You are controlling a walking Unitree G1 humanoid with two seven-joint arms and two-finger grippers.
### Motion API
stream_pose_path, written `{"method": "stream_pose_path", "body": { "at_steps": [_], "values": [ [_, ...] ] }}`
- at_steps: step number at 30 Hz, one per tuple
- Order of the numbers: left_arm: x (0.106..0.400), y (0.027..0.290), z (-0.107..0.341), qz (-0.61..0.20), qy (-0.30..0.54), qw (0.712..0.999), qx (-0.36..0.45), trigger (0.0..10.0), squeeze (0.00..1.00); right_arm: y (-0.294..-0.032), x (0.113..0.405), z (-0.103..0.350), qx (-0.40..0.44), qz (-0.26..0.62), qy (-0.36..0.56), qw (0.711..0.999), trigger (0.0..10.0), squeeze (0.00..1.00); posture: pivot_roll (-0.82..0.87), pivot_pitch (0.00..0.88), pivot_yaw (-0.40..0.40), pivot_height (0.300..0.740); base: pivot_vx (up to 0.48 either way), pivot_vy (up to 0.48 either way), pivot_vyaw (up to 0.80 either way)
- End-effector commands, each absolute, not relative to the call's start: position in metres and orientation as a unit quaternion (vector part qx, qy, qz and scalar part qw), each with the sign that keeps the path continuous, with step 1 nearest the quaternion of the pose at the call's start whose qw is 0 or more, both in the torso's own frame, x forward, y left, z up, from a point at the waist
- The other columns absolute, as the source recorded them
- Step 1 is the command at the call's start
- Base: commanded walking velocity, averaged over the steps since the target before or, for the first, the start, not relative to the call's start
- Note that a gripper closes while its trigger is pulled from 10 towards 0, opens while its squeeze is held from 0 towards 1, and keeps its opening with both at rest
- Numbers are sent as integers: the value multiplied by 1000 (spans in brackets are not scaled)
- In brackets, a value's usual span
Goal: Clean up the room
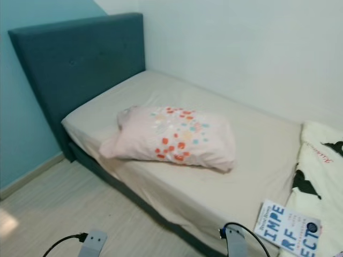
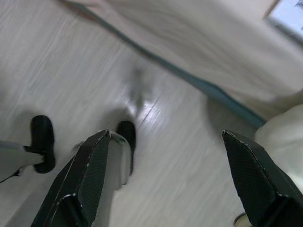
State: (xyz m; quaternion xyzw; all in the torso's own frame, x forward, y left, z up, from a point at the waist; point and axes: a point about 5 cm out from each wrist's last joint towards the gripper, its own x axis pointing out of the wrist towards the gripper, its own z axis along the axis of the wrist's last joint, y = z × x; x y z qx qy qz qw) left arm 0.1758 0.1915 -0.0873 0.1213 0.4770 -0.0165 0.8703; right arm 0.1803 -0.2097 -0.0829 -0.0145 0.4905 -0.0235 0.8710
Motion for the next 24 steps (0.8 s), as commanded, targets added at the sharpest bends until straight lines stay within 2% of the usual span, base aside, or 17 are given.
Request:
{"method": "stream_pose_path", "body": {
  "at_steps": [1, 13, 24],
  "values": [
    [171, 188, -90, -21, 483, 867, 120, 10000, 0, -214, 180, -82, -16, -30, 490, 871, 10000, 0, 46, 0, -69, 740, 0, -469, 0],
    [171, 187, -90, -22, 485, 866, 119, 10000, 0, -216, 180, -82, -18, -30, 491, 871, 10000, 0, 44, 0, -71, 740, 0, -469, 0],
    [168, 190, -92, -5, 493, 862, 117, 10000, 0, -217, 179, -82, -20, -28, 492, 870, 10000, 0, 43, 0, -72, 740, 0, 0, 0]
  ]
}}
